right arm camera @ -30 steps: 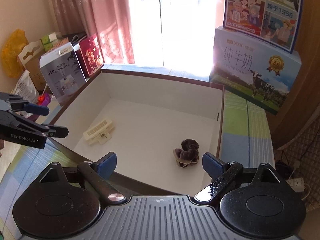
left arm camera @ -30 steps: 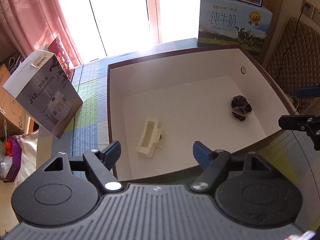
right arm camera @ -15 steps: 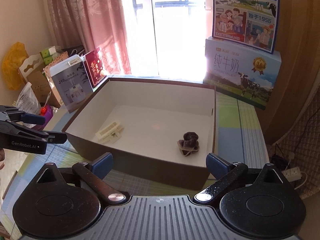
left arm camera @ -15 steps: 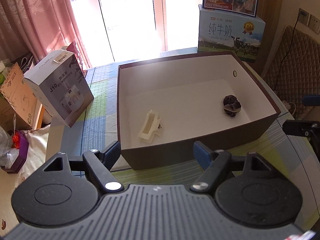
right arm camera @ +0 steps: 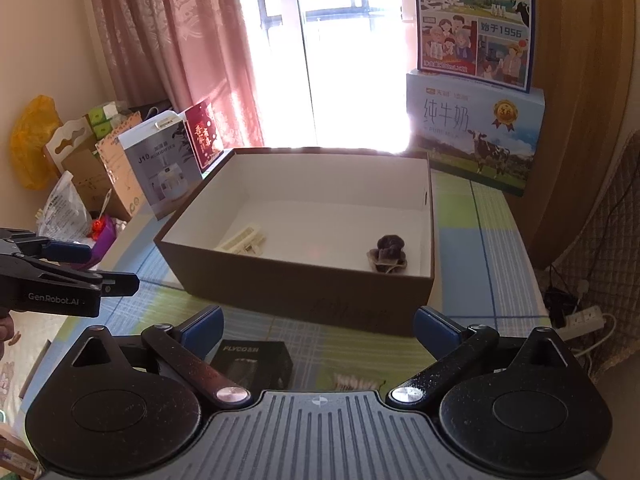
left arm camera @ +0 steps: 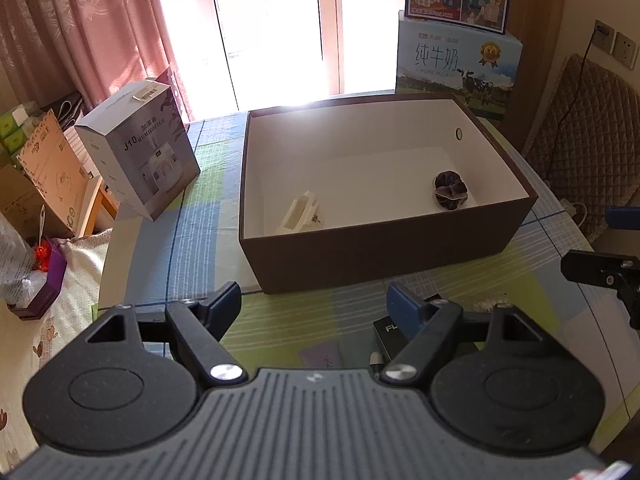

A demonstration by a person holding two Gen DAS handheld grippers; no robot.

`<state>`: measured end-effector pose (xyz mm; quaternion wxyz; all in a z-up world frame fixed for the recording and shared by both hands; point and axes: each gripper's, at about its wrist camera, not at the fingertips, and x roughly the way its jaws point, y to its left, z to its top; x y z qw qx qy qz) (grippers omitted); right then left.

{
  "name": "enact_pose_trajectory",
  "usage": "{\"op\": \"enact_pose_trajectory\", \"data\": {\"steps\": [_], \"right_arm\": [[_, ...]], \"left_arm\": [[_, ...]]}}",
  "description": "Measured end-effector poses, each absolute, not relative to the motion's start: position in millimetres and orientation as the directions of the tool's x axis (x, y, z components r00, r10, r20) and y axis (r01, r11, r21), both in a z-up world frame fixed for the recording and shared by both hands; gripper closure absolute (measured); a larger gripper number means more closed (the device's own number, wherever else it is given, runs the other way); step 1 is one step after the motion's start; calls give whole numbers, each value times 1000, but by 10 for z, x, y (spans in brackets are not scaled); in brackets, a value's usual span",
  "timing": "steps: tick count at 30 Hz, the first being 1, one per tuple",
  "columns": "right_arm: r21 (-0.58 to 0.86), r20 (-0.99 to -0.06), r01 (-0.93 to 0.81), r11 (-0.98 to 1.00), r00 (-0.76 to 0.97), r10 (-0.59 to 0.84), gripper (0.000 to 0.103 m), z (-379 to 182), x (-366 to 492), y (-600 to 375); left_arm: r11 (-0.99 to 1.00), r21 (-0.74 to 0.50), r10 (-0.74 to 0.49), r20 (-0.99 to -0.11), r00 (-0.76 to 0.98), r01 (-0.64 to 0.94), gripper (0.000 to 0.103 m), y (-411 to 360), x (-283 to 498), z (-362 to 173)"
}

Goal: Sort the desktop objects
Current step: 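Withdraw both tools from the box back toward the table items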

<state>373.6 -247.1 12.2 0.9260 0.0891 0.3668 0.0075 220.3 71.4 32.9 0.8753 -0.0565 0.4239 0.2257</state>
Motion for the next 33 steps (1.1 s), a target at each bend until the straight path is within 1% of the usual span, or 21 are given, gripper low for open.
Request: {"op": "enact_pose_trajectory", "data": {"steps": [18,28,33], "right_arm": [[205,-699,48,978,706,113,3,-26,3374,-2214],[217,-720,53,975,683,124,3,-134,3243,-2072],[224,-733,40,974,665,142,3,-201,3219,-1961]], "left_arm": [[867,88,357,-797,487,-491,26,501,1801,182],[861,79,344,-818,461,-503,26,451,1654,59],[853,62,324,-841,434,-518,26,479,1535,-86]]}}
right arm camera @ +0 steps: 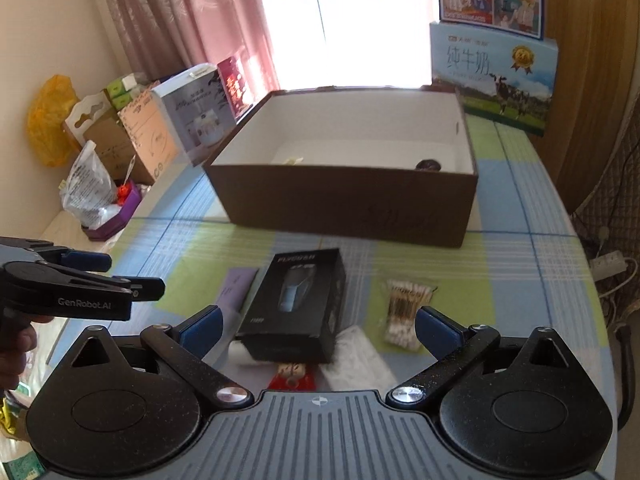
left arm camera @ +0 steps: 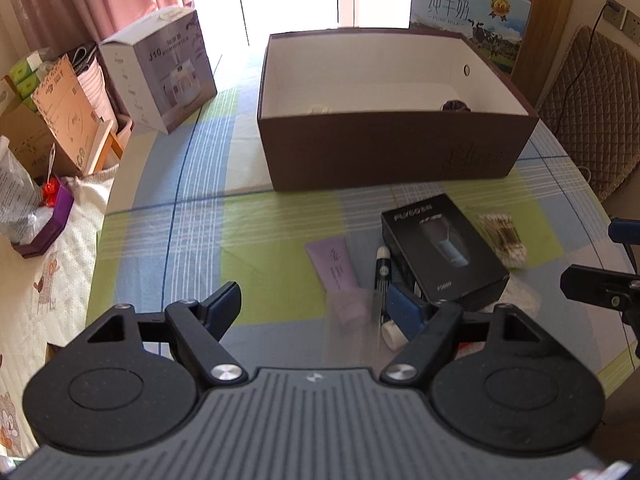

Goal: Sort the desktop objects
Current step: 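Withdraw both tools from the box back toward the table items, then grasp the clear plastic cup with the left tool while the right tool grasps the black shaver box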

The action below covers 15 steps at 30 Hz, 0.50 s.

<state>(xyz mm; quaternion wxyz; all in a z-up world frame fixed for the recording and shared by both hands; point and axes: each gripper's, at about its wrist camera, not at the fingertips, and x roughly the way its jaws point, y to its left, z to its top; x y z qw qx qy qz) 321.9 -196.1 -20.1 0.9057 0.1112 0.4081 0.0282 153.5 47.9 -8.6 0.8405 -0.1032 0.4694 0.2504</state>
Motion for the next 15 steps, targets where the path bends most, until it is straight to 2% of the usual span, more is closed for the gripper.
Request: {"op": "enact_pose_trajectory", "data": {"steps": [15], "right_arm": [[244,-768,42,969,619,167,3,-410,3284,-1814]], "left_arm": [[845,25,259,-893,368,-534,26,563,1388,-475]]}}
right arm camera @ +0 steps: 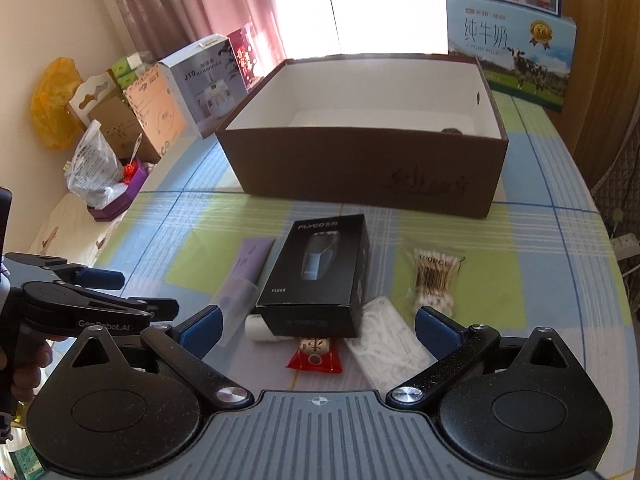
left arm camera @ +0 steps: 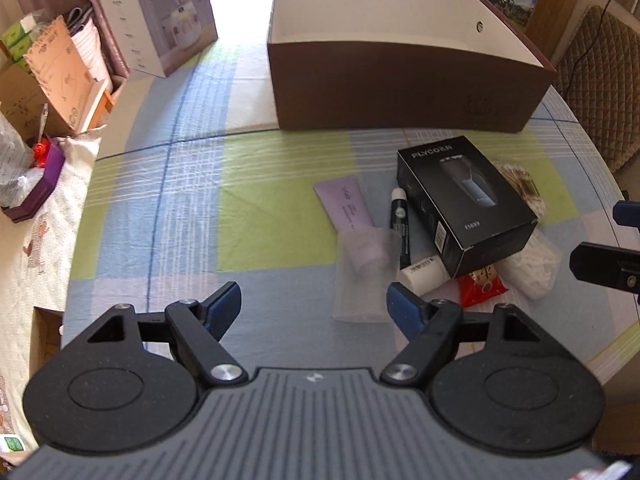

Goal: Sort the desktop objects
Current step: 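Grasp the clear plastic cup with the left tool while the right tool grasps the black shaver box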

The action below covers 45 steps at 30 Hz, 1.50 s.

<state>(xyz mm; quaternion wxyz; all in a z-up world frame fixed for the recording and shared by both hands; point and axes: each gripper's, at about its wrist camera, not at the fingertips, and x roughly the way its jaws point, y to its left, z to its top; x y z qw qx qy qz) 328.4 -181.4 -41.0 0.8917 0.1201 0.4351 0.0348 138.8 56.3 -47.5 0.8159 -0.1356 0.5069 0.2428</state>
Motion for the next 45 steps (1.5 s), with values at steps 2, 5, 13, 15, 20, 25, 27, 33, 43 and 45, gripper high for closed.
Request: {"op": "enact_pose_trajectory", "data": {"steps": [2,5,13,15,20,25,27,33,43,45], "right_arm": [[245,-773,56,968,614,160,3,-439,3283,-1838],[245,-782,85,966,606,145,3,-473,3267,-1892],[249,-801,166,954,589,106,3,-526,3197,-2088],[247,-804,180,952,587,97,3,-530,3180,-2124],[250,-804,197,948,587,90,3,-534,3142,-2188],[257,-805,199,946,586,96,3,-545,3141,-2206],[260,-804,195,946,586,100,3,-554,3143,-2204],[267,-806,187,945,581,113,3,-591,3158,-2176],[266,-805,184,946,582,113,3,-595,3111,-2146],[265,-806,193,945,582,107,3,-595,3083,-2161]], "left_arm": [[849,9,239,-898,370,-528,26,572,1420,-530],[855,-12,210,-906,367,-519,26,591,1474,-642],[865,-91,103,-930,354,-493,40,693,1659,-962],[867,-100,83,-937,339,-489,45,722,1721,-1044],[868,-122,50,-943,330,-482,56,736,1780,-1162],[891,-85,79,-939,336,-447,56,652,1670,-1128],[891,-84,77,-941,330,-447,56,642,1580,-1126],[886,-48,93,-956,278,-462,55,569,1313,-1142],[864,-67,97,-950,297,-498,42,716,1368,-1144],[876,-54,109,-946,306,-478,55,695,1405,-1136]]}}
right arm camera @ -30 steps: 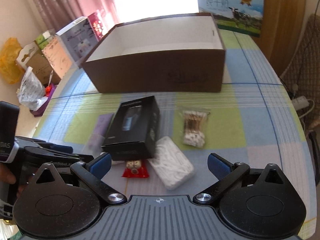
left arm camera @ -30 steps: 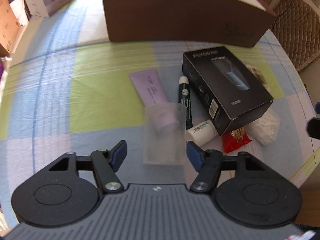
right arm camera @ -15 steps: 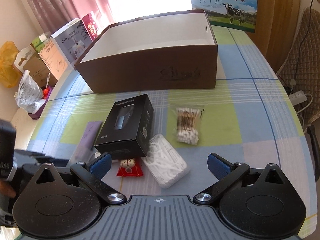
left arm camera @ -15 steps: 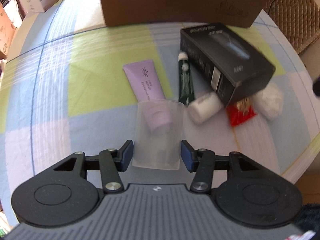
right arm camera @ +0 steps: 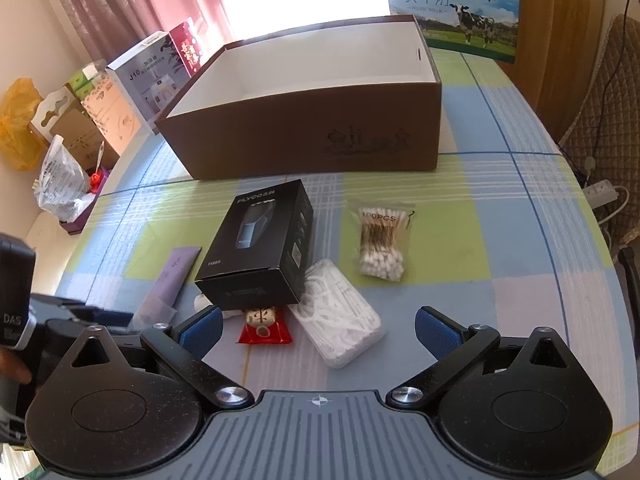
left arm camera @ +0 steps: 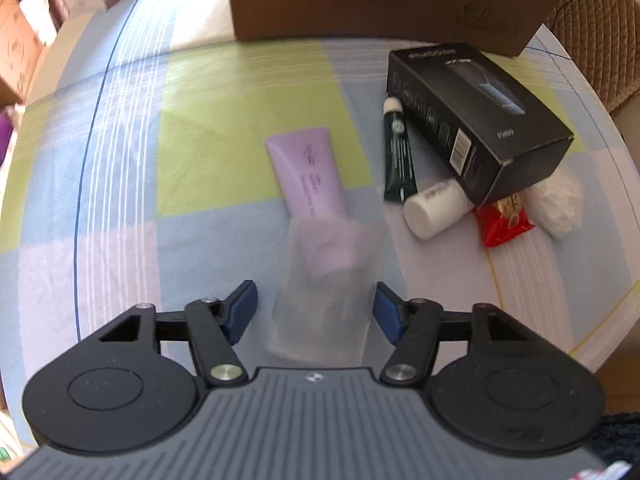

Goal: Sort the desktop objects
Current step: 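Grasp the clear plastic cup with the left tool while the right tool grasps the black shaver box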

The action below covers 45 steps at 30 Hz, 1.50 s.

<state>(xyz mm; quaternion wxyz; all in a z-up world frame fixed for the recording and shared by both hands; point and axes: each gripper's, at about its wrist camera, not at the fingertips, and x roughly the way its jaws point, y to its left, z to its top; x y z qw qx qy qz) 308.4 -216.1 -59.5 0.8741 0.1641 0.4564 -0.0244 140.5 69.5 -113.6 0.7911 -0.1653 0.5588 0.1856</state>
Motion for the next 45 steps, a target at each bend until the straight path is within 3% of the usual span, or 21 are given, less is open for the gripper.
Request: {"op": "enact_pose_trajectory", "data": {"steps": [5,10,12,16,22,26,27,29,30,31,38,45], "right_arm": [[265,-806,219,939,584,91,3,-602,3017,-2217],[271,-809,232,934,581,90,3,-609,2989,-2253],[275,-806,233,933,584,91,3,-606,2982,-2261],[278,-806,243,930,585,88,3,-614,2992,-2283],[271,-810,233,934,579,91,3,-625,3067,-2256],[266,-810,216,940,578,97,3,-628,3117,-2206],[265,-810,214,940,579,97,3,-632,3126,-2197],[266,-811,216,940,576,97,3,-637,3135,-2188],[266,-813,218,939,575,96,3,-640,3138,-2186],[266,-813,221,938,574,95,3,-641,3141,-2186],[275,-798,204,939,593,105,3,-596,3205,-2134],[255,-781,114,960,610,135,3,-540,3486,-1859]], "left_arm": [[911,-17,117,-947,298,-413,56,750,1529,-1096],[939,202,281,-917,282,-279,59,828,1619,-878],[940,228,294,-919,263,-253,60,850,1558,-828],[948,107,174,-963,207,-301,60,963,1326,-956],[905,33,129,-972,199,-424,62,1046,960,-1088],[901,-6,109,-965,240,-433,41,1075,908,-1061],[903,-7,110,-963,245,-430,40,1082,947,-1057],[899,-12,109,-962,249,-438,43,1047,988,-1078],[895,-16,106,-963,247,-446,52,1062,1000,-1096],[893,-5,122,-960,253,-449,55,1018,1022,-1109],[902,69,200,-942,271,-427,55,916,1071,-1092],[859,89,269,-916,297,-504,55,1126,1055,-910]]}}
